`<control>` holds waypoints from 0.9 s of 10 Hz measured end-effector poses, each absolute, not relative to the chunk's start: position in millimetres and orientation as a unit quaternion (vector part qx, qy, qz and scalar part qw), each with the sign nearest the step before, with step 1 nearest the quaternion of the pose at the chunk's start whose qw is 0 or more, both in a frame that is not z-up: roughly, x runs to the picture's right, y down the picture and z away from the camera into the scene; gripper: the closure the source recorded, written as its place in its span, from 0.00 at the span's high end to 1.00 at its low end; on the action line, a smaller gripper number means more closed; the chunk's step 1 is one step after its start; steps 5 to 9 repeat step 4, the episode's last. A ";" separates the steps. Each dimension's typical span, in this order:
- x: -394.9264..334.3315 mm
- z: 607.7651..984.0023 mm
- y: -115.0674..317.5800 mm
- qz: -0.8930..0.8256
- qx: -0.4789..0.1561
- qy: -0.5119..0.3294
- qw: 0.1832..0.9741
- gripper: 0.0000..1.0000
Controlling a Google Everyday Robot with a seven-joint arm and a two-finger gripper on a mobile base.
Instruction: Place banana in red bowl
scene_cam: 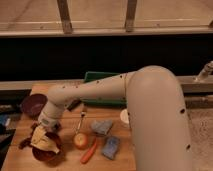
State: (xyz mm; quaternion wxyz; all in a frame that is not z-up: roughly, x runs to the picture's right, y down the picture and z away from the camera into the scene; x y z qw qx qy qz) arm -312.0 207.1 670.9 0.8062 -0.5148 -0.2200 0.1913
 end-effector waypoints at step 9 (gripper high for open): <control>-296.9 652.2 156.8 0.205 -0.426 -0.224 0.852 0.80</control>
